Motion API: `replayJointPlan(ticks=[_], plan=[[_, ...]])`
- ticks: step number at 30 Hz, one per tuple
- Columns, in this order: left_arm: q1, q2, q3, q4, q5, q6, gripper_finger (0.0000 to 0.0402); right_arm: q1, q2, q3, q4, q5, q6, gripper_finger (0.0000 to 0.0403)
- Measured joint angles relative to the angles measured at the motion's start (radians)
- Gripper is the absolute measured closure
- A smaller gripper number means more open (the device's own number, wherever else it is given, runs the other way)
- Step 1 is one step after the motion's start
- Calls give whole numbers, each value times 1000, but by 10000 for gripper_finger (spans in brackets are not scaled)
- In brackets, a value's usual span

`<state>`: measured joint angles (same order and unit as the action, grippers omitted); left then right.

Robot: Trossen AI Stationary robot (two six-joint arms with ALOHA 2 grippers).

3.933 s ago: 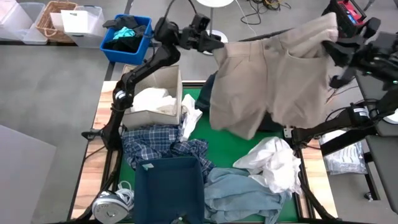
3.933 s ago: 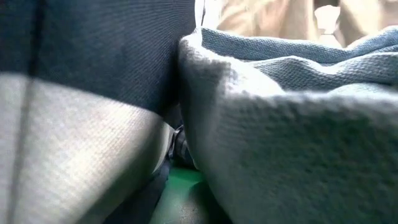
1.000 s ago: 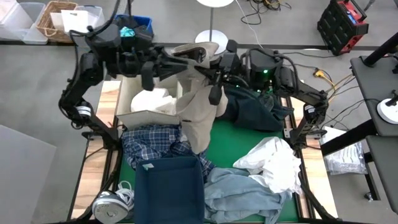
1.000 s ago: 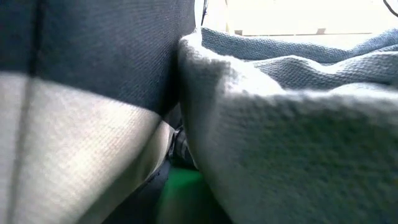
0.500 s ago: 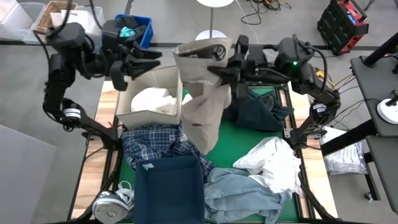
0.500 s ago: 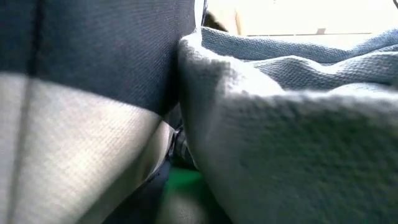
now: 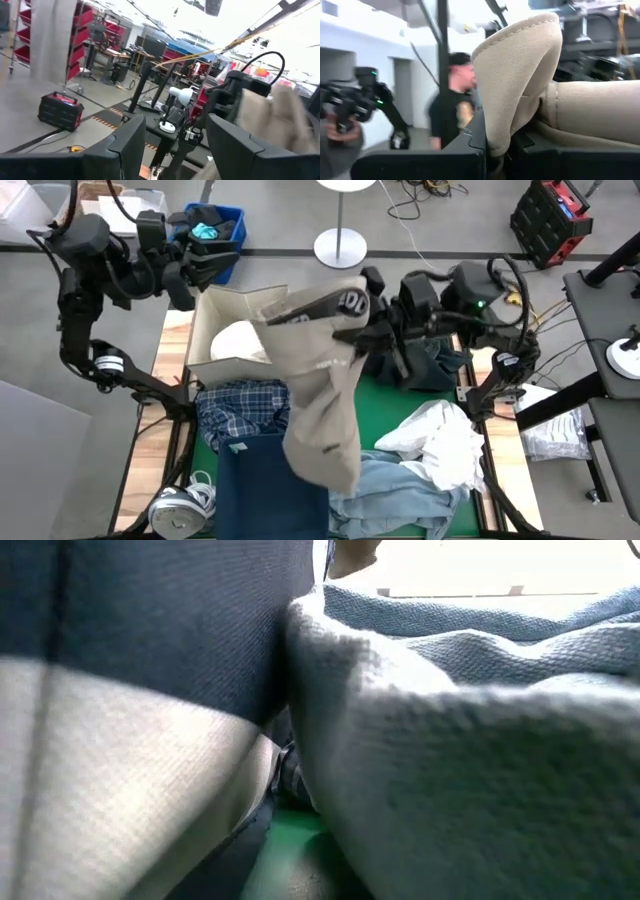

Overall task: Sort clothes
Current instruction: Put the light brown shorts into the blue laundry organizer

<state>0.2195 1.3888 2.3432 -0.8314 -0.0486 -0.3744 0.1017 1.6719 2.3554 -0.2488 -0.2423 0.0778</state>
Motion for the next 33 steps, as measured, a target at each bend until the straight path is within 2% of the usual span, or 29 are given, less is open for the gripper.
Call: replayJointPlan(ticks=[6, 12, 17, 20, 22, 28, 33], plan=[[0, -10, 0, 1, 13, 0, 215, 78, 90, 0, 142, 63, 39, 386], [0, -17, 0, 37, 3, 15, 215, 115, 185, 0, 177, 113, 73, 386], [0, -27, 0, 163, -5, 15, 215, 126, 243, 0, 169, 176, -104, 386], [0, -39, 0, 188, -4, 15, 215, 125, 269, 0, 184, 237, -229, 386], [0, -46, 0, 184, -4, 19, 215, 125, 283, 0, 189, 246, -254, 386], [0, -62, 0, 152, -2, 22, 215, 166, 329, 0, 158, 195, -135, 386], [0, -68, 0, 102, 3, 22, 215, 209, 390, 0, 18, 183, 9, 386]])
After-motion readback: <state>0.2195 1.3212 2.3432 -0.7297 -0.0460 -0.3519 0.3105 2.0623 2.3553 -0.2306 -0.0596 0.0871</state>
